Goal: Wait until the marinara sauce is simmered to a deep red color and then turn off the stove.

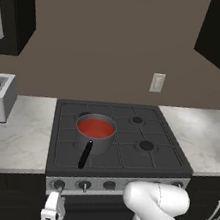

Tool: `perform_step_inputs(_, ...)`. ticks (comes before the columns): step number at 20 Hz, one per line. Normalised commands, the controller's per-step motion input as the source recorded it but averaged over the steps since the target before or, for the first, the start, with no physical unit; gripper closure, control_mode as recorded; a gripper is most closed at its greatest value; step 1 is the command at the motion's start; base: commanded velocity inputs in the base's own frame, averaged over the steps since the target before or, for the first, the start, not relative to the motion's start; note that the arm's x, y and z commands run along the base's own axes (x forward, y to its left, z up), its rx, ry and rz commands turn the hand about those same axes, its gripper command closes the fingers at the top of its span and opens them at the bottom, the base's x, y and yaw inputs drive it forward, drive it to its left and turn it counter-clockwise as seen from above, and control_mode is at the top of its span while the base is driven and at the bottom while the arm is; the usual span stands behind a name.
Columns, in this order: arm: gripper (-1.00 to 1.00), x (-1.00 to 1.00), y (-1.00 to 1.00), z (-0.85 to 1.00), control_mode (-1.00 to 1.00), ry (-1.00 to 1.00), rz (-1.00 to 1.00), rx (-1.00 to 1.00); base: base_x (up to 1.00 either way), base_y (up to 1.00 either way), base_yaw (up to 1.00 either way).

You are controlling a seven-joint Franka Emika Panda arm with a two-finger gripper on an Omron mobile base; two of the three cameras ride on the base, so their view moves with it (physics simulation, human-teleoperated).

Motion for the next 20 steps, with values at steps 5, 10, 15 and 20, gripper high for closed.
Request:
perform_step_inputs(5, -1.00, -0.03, 0.06, 0.00, -1.00, 0.00, 0.10, 0.00, 0.00, 0.00, 0.00)
perform_step_inputs(10, -1.00, 0.00, 0.14, 0.07, -1.00, 0.00, 0.16, 0.00, 0.00, 0.00, 0.00)
perform_step_inputs(15, -1.00, 0.00, 0.06, 0.04, -1.00, 0.00, 0.18, 0.00, 0.00, 0.00, 0.00)
perform_step_inputs(20, -1.00, 0.00, 0.00, 0.05, -1.00, 0.00, 0.05, 0.00, 0.00, 0.00, 0.00)
